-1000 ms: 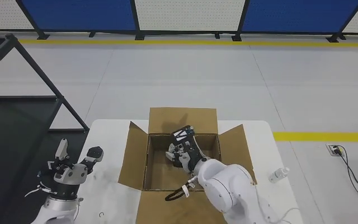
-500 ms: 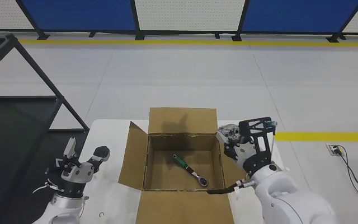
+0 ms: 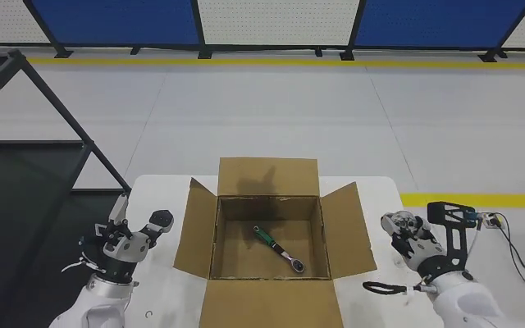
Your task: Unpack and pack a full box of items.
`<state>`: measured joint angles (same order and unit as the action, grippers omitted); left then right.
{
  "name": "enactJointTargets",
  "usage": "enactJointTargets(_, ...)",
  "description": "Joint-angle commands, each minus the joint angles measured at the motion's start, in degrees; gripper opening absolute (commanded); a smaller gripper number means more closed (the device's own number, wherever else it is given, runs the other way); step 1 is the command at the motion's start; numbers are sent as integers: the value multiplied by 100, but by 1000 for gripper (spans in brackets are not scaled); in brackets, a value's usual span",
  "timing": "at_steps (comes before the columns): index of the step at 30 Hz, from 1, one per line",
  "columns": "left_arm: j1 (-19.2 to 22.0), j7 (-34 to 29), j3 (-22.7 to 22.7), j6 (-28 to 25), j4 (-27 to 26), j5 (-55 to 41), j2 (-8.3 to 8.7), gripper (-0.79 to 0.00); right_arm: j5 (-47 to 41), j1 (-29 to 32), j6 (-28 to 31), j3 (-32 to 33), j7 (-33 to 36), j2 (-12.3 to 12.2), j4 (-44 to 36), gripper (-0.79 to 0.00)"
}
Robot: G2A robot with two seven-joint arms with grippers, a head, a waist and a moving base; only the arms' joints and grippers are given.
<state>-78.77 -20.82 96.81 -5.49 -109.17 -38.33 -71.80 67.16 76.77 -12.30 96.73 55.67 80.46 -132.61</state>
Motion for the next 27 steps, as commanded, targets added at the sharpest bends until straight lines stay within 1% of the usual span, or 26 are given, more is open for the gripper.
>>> enactJointTargets(1,14,7,-15,6,7,21,1,0,-170,178,88,176,-59,-11,128,-785)
enactJointTargets(9,53,31,-71,29,18,98,3,0,-927,872,722,672,-397,-58,488,-785)
enactJointTargets(15,81,41,-119,41,14,147,5,0,-1017,1157,979,733,-477,-100,634,-785)
enactJointTargets(20,69,60,-132,22,16,147,4,0,-792,1074,972,525,-397,-135,936,-785)
enactJointTargets(23,44,77,-125,-6,7,141,3,0,-669,888,897,350,-355,-151,1295,-785)
enactJointTargets(27,1,89,-89,-39,0,119,4,0,-267,572,649,126,-326,-171,1840,-785)
